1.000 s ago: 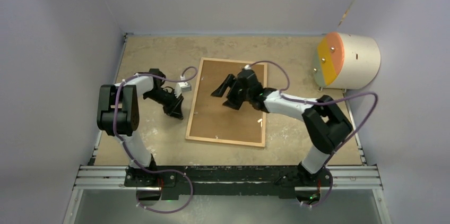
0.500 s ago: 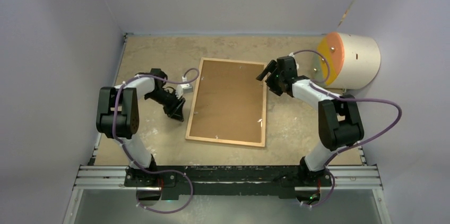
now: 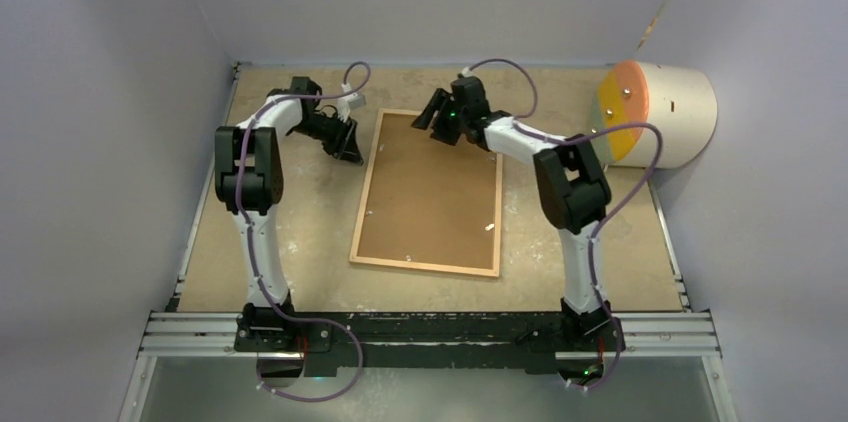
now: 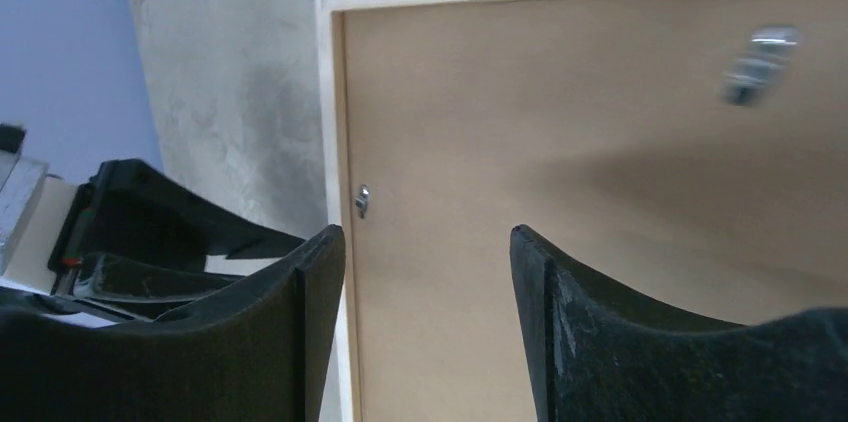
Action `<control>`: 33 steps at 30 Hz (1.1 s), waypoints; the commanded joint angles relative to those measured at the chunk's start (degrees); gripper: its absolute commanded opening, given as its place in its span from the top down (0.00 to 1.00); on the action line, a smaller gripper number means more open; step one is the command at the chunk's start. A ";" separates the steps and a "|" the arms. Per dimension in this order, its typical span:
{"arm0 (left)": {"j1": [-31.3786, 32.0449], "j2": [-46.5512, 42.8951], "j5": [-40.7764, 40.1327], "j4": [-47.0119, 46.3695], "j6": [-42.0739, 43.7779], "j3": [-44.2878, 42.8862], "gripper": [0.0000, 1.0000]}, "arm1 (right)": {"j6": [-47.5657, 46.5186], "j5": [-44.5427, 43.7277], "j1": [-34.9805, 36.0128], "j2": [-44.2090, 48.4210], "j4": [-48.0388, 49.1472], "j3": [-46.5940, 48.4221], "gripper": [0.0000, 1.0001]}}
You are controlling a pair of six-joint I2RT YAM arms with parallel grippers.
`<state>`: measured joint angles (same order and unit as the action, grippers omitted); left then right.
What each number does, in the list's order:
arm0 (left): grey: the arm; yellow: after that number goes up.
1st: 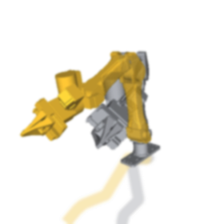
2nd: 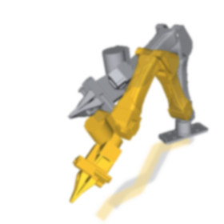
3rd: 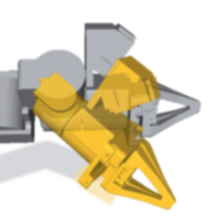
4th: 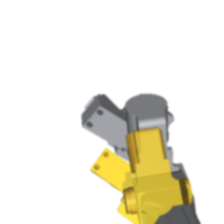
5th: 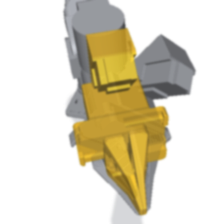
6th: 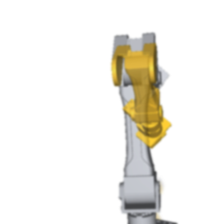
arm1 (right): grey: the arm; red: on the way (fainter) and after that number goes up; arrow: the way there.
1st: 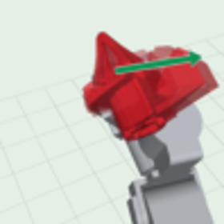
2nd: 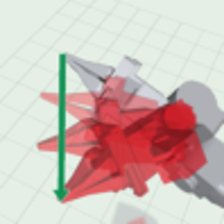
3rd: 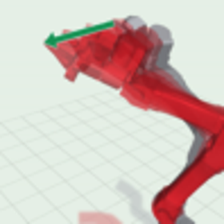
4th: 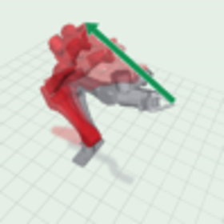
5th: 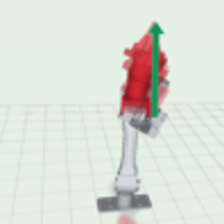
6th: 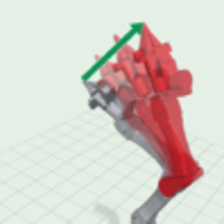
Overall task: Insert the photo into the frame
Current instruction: Install the photo frame at the center of the board.
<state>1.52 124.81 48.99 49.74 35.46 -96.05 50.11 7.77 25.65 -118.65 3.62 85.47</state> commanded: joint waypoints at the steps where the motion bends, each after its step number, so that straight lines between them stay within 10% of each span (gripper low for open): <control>1: 0.35 2.98 4.79 0.45 -4.42 -2.64 0.70 | 0.79 5.34 3.64 -7.77 -0.64 9.35 0.38; 33: 1.47 3.96 3.89 -2.61 -0.91 4.72 0.83 | 7.94 12.77 9.24 -20.22 0.08 20.53 0.52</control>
<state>1.93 129.23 54.11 48.12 32.60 -93.30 59.07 21.76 34.57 -138.80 6.20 104.18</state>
